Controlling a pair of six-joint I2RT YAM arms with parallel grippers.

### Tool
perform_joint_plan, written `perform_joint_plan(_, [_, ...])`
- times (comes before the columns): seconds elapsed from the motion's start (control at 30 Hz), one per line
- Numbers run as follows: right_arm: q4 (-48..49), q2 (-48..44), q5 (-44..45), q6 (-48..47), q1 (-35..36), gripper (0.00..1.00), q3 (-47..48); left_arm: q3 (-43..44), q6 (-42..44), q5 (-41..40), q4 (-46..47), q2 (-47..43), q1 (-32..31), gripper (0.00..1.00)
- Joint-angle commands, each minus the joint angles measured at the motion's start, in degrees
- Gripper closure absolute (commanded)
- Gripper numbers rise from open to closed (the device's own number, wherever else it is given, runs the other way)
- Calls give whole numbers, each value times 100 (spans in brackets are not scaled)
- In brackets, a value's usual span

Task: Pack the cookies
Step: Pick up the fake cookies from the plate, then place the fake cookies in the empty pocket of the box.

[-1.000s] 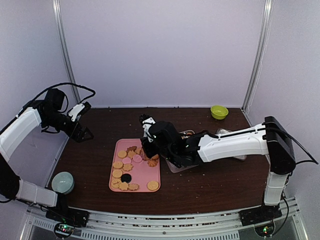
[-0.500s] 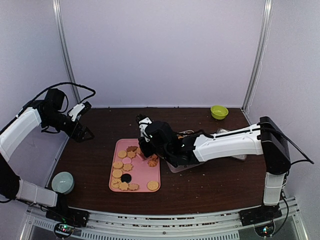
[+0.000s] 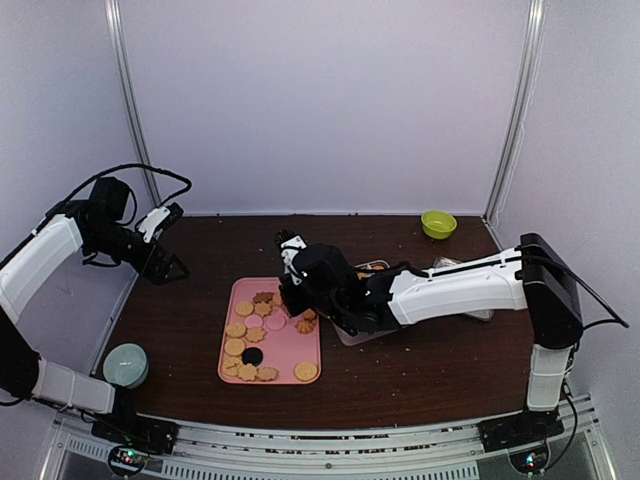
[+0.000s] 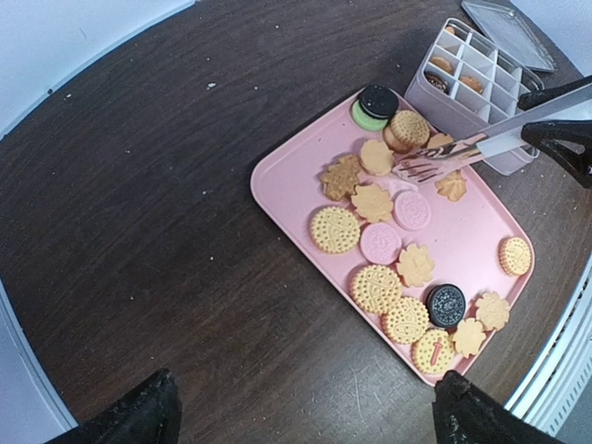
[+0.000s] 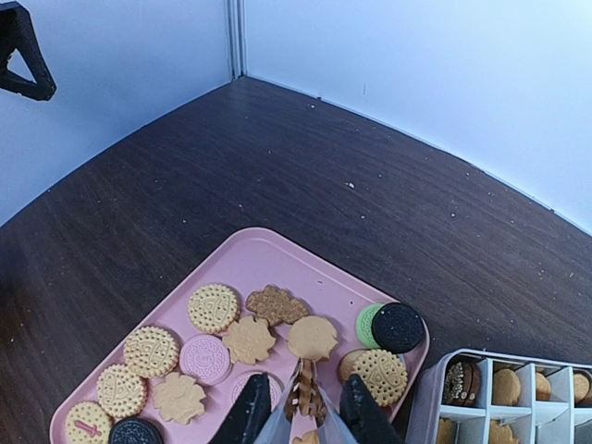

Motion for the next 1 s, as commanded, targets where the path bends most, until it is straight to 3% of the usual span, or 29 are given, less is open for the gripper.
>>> perform_joint_plan(0.0, [-160,-374,67,6,-26,95,-77,122,77,203,-35,1,9,2])
perform_joint_plan(0.07, [-156,-521,94,-14,-32,100,-63,134,86,242,-57,6,12,2])
perform_joint_plan(0.3, [-177,-1393,22,-132,-226,100,-256,192,96,245,-58,-3,7,2])
perform_joint_plan(0.57, [-408,-2452,122,-288,-1054,100,-1083,214,136,265,-108,6,5,2])
perform_joint_plan(0.97, [-387,-2612,22,-259,-1606,100,-1806,264,266,530,-285,84,7,2])
